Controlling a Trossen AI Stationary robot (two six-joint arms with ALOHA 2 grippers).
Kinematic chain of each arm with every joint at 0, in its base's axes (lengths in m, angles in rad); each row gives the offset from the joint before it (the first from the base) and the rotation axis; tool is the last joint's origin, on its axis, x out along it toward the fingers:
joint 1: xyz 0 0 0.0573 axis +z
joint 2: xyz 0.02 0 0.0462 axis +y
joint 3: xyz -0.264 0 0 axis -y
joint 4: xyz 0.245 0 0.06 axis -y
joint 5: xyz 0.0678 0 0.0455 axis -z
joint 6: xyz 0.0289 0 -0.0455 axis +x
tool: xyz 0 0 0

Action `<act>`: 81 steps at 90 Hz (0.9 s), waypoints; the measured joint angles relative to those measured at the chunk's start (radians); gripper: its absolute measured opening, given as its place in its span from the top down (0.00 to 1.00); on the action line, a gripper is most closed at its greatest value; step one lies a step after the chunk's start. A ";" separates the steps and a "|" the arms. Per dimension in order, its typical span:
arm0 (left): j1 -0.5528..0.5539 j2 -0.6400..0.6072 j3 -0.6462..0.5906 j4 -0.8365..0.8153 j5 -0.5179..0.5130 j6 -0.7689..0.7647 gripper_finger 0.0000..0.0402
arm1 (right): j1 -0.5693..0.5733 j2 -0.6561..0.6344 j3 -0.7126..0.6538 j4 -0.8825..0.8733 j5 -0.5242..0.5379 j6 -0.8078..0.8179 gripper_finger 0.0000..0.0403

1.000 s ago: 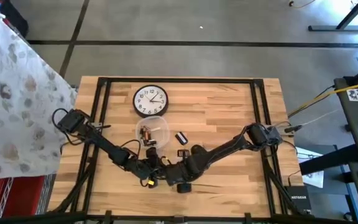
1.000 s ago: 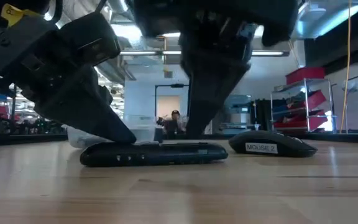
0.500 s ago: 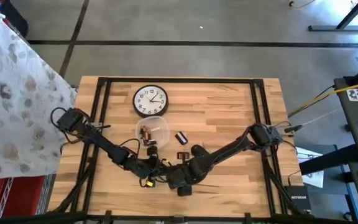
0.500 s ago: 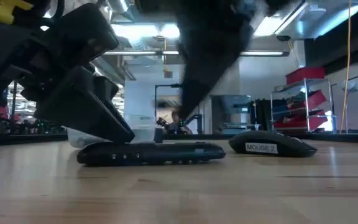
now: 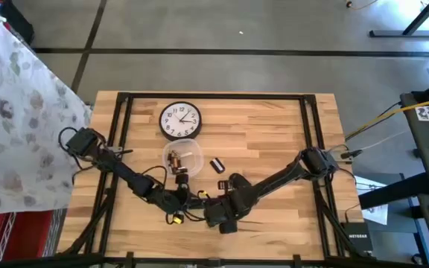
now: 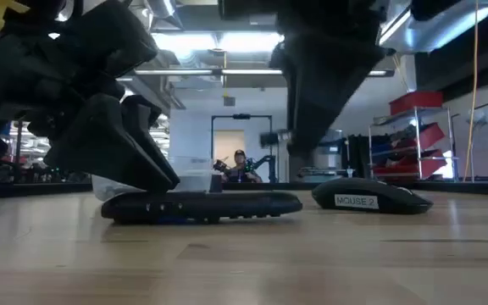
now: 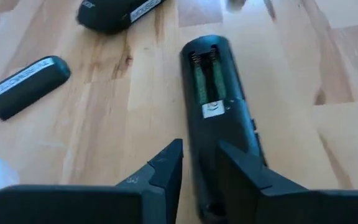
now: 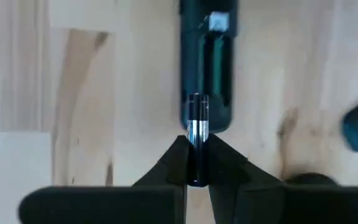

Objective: Insert battery
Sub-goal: Insert the silver battery into the remote control

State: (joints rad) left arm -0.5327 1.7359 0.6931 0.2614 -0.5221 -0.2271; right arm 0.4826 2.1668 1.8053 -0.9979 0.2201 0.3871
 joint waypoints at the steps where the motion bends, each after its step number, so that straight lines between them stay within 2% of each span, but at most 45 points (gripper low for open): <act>1: 0.000 -0.002 0.000 -0.004 -0.004 0.000 0.81 | 0.002 -0.004 0.000 0.000 0.003 0.003 0.96; 19: -0.005 -0.012 -0.001 -0.027 -0.019 -0.001 0.81 | 0.037 -0.023 0.000 0.004 0.027 0.072 0.96; 36: -0.025 -0.012 0.000 -0.126 -0.076 -0.009 0.81 | 0.071 -0.023 0.000 0.011 -0.083 0.179 0.96; 49: -0.024 -0.013 0.001 -0.221 -0.098 -0.058 0.81 | 0.097 -0.038 -0.001 0.116 -0.125 0.208 0.96; 53: -0.024 -0.015 0.001 -0.236 -0.108 -0.070 0.81 | 0.098 -0.045 0.000 0.156 -0.104 0.205 0.96; 67: -0.025 -0.017 0.000 -0.233 -0.118 -0.077 0.81 | 0.106 -0.051 0.000 0.210 0.087 0.153 0.96; 81: -0.027 -0.018 0.000 -0.222 -0.126 -0.080 0.81 | 0.065 -0.057 -0.067 0.339 0.091 0.100 0.96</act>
State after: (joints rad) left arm -0.5601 1.7184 0.6930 0.0396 -0.6479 -0.3069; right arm 0.5479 2.1101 1.7380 -0.6589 0.3114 0.4874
